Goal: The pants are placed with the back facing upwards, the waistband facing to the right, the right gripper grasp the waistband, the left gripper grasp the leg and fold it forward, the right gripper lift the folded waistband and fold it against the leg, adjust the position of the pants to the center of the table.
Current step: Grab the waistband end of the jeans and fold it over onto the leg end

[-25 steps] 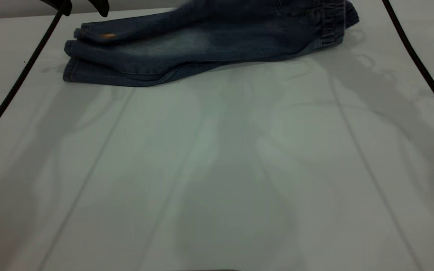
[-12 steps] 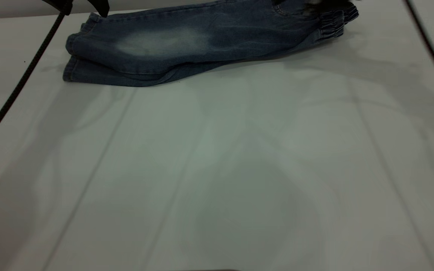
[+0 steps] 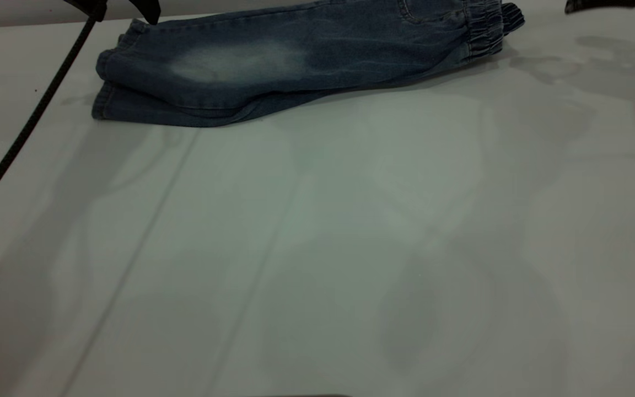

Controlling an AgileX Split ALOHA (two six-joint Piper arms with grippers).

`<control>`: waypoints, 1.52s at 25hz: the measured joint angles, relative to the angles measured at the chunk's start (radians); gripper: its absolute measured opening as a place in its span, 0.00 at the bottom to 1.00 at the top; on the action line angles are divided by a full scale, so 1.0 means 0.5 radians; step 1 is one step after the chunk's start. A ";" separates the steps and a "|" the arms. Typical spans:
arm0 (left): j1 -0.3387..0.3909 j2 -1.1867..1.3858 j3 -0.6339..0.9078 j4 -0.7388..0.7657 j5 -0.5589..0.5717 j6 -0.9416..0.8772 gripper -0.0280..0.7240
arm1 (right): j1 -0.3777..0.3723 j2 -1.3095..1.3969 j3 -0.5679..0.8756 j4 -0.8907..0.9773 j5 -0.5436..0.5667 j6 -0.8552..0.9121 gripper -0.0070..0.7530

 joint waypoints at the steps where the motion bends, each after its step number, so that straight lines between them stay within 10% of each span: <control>1: 0.000 0.000 0.000 0.000 0.000 0.000 0.78 | 0.002 0.022 0.000 0.023 0.009 0.000 0.76; 31: 0.000 0.000 0.000 -0.058 0.002 0.006 0.78 | 0.187 0.605 -0.312 0.951 -0.094 -0.628 0.75; 38: -0.094 0.007 0.000 -0.062 -0.041 0.018 0.78 | 0.187 0.618 -0.316 0.965 -0.040 -0.663 0.26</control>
